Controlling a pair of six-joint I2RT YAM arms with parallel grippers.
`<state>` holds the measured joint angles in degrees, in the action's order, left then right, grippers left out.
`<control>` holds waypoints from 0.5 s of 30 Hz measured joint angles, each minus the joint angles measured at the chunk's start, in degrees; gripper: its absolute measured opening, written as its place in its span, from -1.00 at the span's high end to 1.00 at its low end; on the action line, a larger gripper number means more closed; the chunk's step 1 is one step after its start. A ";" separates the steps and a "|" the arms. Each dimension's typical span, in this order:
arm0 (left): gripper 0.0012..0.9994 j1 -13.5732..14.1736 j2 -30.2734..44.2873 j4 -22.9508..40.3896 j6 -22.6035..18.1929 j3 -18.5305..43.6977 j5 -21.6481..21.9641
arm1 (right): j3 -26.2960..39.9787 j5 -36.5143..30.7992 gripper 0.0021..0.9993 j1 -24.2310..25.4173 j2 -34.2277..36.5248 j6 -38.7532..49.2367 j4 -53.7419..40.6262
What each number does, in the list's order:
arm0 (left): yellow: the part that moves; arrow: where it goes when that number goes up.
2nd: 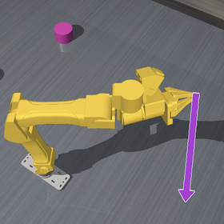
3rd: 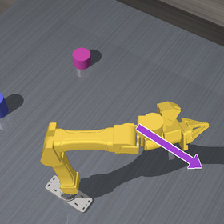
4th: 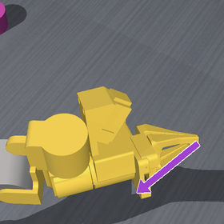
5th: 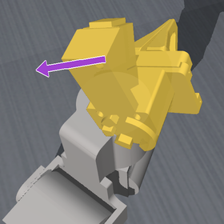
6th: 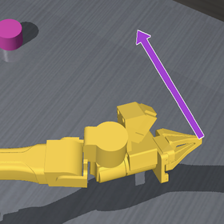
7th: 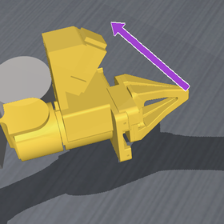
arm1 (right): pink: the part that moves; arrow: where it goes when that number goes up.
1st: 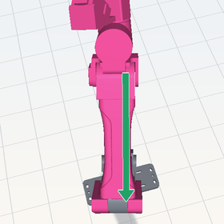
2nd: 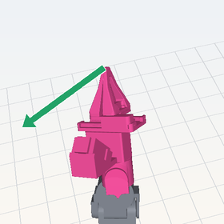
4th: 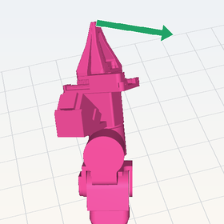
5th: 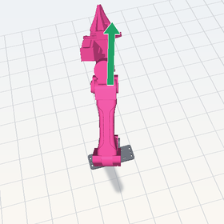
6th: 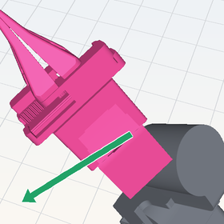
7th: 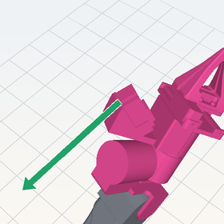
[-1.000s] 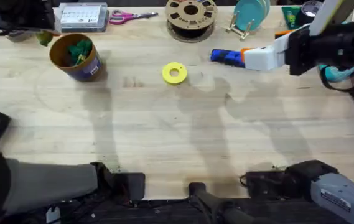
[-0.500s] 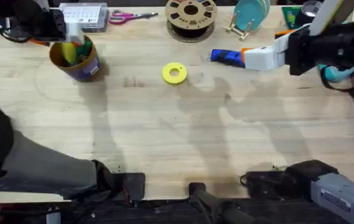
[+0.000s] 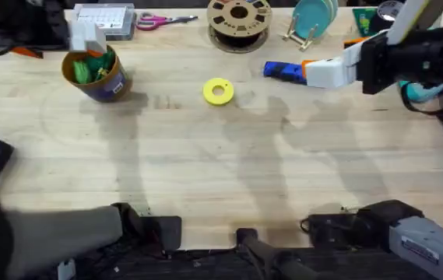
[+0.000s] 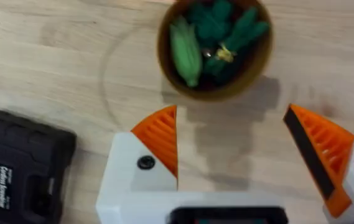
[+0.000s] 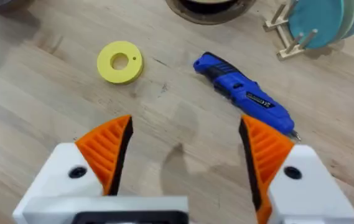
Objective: Pick up the gripper from the table and insert it into the empty holder that is missing its gripper. Then pick up a screw, insert it into the mounting hole, and use the screwdriver to tighten it. Finally, clean up the table by picking up the vegetable and placing it into the bucket.
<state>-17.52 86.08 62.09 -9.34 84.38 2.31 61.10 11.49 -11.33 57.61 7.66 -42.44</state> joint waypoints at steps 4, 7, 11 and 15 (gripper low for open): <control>-0.97 0.60 -7.84 6.17 0.36 0.00 -4.05 | 0.00 0.01 -1.00 0.00 0.00 -0.01 0.00; -0.97 3.10 -11.80 9.77 0.95 -0.01 -5.67 | 0.00 0.00 -1.00 0.00 0.00 0.00 0.00; -0.97 9.30 -14.77 10.04 3.20 -1.80 -6.71 | 0.00 0.01 -1.00 0.00 0.00 -0.01 0.00; -0.97 16.11 -15.76 8.80 5.46 -6.46 -7.31 | 0.00 0.01 -1.00 0.00 0.00 -0.01 0.00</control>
<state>-1.41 70.32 70.89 -3.88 77.91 -5.00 61.10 11.49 -11.33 57.60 7.65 -42.44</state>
